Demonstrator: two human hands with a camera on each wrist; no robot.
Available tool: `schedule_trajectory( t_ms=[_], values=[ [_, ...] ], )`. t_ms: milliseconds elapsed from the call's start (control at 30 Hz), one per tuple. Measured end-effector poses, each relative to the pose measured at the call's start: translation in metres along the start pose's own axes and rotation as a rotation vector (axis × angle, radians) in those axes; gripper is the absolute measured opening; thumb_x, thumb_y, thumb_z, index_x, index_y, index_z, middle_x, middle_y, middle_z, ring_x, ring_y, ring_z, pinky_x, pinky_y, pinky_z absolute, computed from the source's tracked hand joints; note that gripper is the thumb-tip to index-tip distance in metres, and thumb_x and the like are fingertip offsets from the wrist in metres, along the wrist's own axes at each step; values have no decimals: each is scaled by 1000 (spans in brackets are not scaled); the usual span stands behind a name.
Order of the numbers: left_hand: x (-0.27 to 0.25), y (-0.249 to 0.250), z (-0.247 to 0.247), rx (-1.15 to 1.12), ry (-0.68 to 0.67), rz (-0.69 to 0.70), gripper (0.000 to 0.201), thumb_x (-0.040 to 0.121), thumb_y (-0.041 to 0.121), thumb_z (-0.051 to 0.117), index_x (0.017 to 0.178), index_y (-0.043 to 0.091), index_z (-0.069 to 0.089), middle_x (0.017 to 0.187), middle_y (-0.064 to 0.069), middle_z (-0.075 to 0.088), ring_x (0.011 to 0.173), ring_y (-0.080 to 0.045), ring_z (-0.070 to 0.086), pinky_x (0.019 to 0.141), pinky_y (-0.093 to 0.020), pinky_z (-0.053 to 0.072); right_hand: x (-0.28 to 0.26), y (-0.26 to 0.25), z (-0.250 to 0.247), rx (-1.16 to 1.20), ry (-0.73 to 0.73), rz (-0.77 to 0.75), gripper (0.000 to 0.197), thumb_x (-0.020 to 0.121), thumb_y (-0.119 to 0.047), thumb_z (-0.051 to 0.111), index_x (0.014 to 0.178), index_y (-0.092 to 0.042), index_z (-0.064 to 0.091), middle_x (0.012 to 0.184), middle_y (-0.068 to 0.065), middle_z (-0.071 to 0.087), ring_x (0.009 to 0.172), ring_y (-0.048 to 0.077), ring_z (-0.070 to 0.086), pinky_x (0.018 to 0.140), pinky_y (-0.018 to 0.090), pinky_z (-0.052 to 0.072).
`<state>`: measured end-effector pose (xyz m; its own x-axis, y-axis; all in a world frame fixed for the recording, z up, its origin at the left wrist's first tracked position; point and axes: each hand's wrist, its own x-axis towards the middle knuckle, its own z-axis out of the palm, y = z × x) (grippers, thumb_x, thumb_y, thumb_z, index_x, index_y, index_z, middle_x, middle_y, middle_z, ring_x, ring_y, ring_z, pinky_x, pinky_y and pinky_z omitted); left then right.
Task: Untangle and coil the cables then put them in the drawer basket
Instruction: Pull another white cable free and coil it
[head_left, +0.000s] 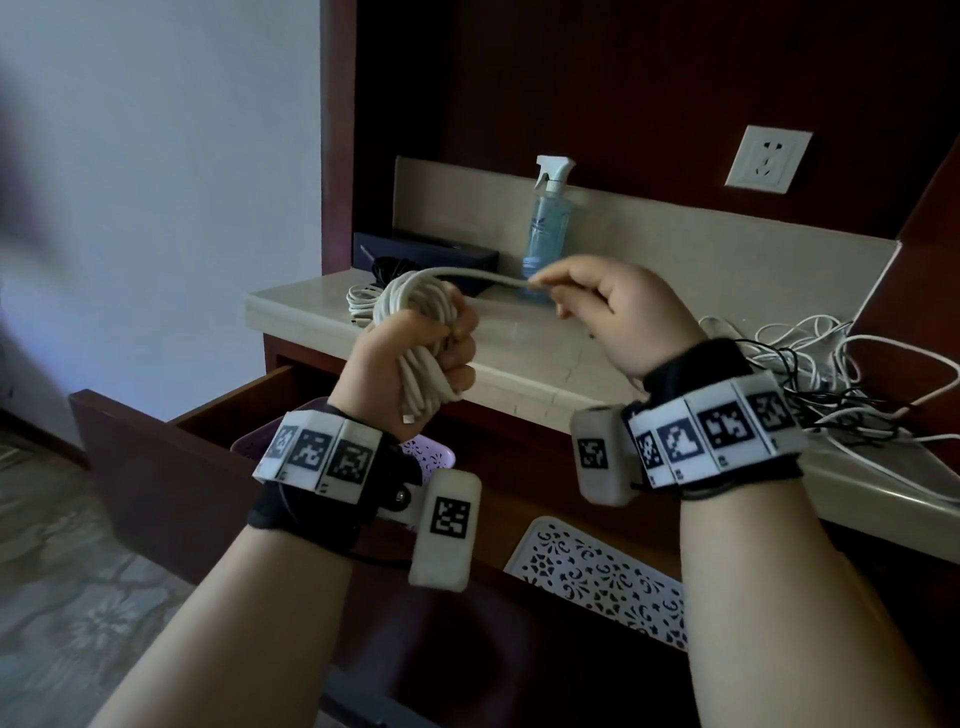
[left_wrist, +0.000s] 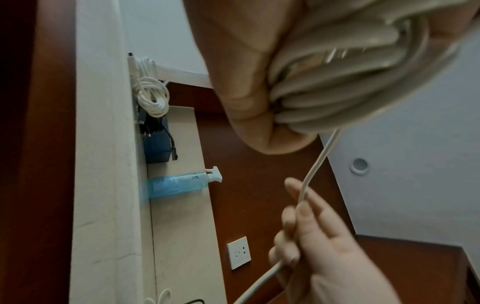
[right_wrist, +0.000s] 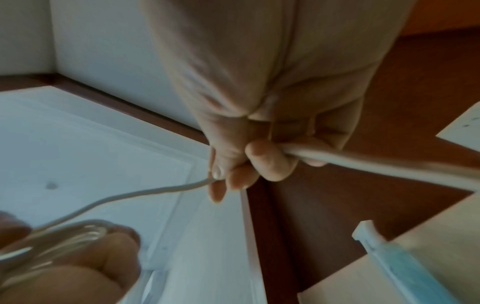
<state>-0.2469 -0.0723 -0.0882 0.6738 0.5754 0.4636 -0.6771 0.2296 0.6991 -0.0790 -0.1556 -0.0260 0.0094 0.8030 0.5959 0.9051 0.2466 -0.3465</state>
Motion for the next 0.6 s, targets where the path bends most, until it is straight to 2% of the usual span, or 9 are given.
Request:
schedule_trajectory(
  t_ms=[67, 133, 233, 267, 367, 433, 500, 567, 600],
  values=[
    [-2, -1, -2, -29, -19, -14, 33, 54, 11, 57, 85, 11, 46, 68, 1, 45, 51, -8, 36, 44, -17, 31, -9, 10, 5, -5, 66, 59, 23, 95, -14, 48, 108, -22, 66, 78, -16, 53, 74, -3, 51, 66, 2, 34],
    [-3, -5, -1, -64, -63, -26, 40, 51, 8, 65, 86, 12, 47, 68, 1, 45, 51, -8, 36, 44, -17, 31, -14, 13, 13, 26, 187, 101, 19, 94, -18, 51, 104, -23, 66, 79, -12, 54, 72, 0, 50, 66, 8, 37],
    [-4, -11, 3, -128, -91, -1, 48, 49, 11, 76, 89, 11, 48, 71, 0, 48, 54, -8, 41, 47, -18, 36, -21, 9, 24, 65, 367, 164, 2, 91, -23, 56, 91, -22, 55, 72, -10, 51, 65, 0, 47, 59, 11, 36],
    [-4, -13, 4, -146, -64, 13, 49, 48, 10, 75, 88, 10, 49, 72, -1, 50, 55, -9, 43, 47, -19, 38, -25, 7, 28, 45, 400, 162, 7, 91, -24, 57, 87, -21, 52, 70, -11, 50, 64, 1, 47, 58, 11, 36],
    [-3, -15, 3, -202, 68, 72, 34, 52, 7, 58, 86, 8, 50, 82, -3, 54, 57, -11, 48, 48, -20, 40, -38, 5, 42, -33, 345, 148, 17, 88, -27, 59, 78, -19, 50, 64, -11, 48, 62, 9, 47, 59, 25, 39],
    [-3, -15, 1, -234, 98, 77, 36, 55, 10, 56, 91, 9, 51, 97, -8, 56, 60, -12, 49, 50, -20, 40, -45, 3, 48, -47, 254, 170, 19, 87, -30, 61, 75, -18, 51, 63, -11, 49, 63, 12, 48, 57, 27, 38],
    [-4, -16, -2, -243, 74, 62, 54, 52, 5, 63, 104, 12, 52, 111, -13, 57, 62, -12, 47, 52, -21, 41, -48, 1, 51, -55, 190, 189, 20, 87, -30, 62, 74, -19, 52, 63, -12, 50, 64, 12, 49, 58, 26, 38],
    [-6, -17, -4, -236, 18, 37, 70, 47, 11, 77, 112, 12, 50, 112, -16, 60, 62, -11, 48, 53, -21, 42, -48, -1, 49, -78, 174, 199, 20, 86, -30, 62, 73, -20, 51, 63, -11, 51, 65, 13, 51, 58, 27, 40],
    [-6, -18, -4, -222, 0, 33, 71, 47, 14, 79, 113, 10, 51, 109, -16, 62, 62, -11, 48, 53, -21, 42, -48, -2, 48, -83, 165, 212, 20, 86, -31, 62, 72, -21, 51, 63, -11, 52, 65, 14, 52, 58, 26, 40]
  ],
)
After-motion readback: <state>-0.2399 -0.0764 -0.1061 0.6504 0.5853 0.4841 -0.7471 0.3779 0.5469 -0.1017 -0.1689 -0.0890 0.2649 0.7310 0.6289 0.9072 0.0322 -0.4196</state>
